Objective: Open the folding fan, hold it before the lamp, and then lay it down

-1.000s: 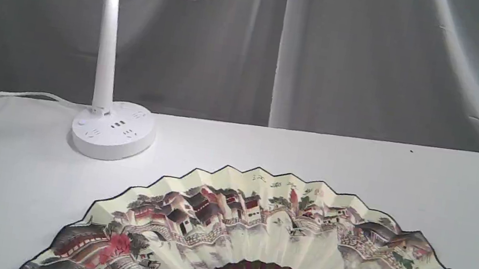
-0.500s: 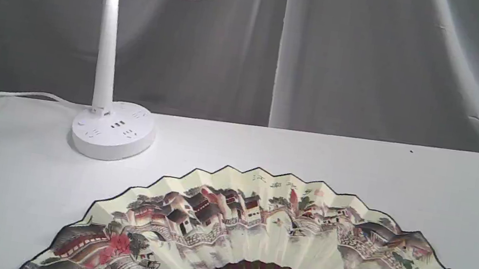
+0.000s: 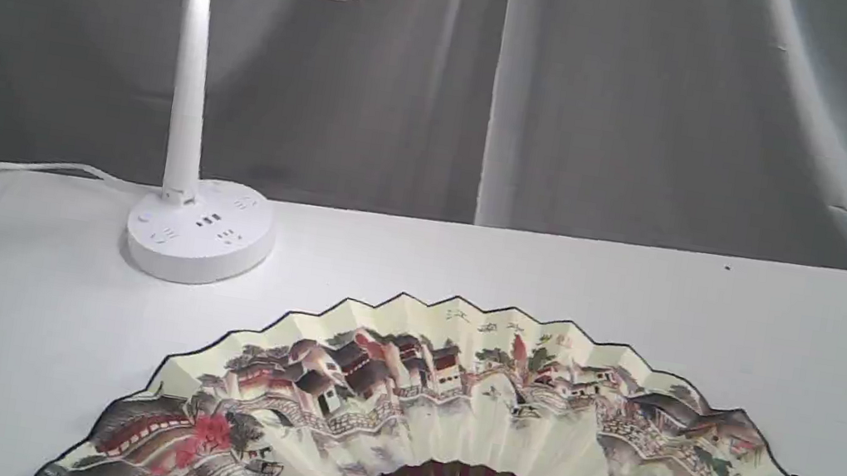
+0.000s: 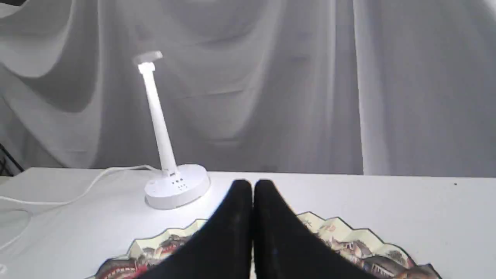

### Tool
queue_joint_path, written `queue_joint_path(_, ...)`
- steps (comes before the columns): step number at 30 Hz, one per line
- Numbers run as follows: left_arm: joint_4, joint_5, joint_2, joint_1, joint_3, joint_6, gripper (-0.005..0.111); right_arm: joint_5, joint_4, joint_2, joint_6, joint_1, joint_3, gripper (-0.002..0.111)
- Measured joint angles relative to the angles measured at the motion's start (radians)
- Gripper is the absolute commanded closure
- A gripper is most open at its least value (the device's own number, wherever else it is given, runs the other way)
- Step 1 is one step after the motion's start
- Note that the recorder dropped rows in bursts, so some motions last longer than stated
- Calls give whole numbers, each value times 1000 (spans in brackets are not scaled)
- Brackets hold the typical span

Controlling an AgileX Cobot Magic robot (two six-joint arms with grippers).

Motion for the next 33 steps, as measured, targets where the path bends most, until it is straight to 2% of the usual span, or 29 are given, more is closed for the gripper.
queue_joint_path(4, 9, 46, -82, 0, 0, -2, 107, -138, 5, 204, -29, 0, 21, 108)
queue_joint_path(10, 34, 68, -95, 0, 27, 24, 107, -368, -60, 515, -60, 0, 27, 108)
queue_joint_path(14, 10, 55, -95, 0, 72, 23, 107, -475, -66, 641, -105, 0, 59, 108)
queue_joint_path(16, -27, 4, -95, 0, 106, 25, 107, -559, -46, 654, -113, -10, 103, 108)
queue_joint_path(18, -89, -104, -93, 0, 154, 26, 107, -646, -14, 652, -127, -17, 153, 108)
queue_joint_path(22, -148, -241, -93, 0, 228, 26, 107, -779, 21, 631, -232, -17, 260, 108)
queue_joint_path(27, -152, -284, -93, 0, 236, 26, 107, -852, 125, 581, -283, -17, 340, 108)
queue_joint_path(33, -152, -291, -93, 0, 240, 26, 107, -870, 138, 523, -295, -17, 379, 108)
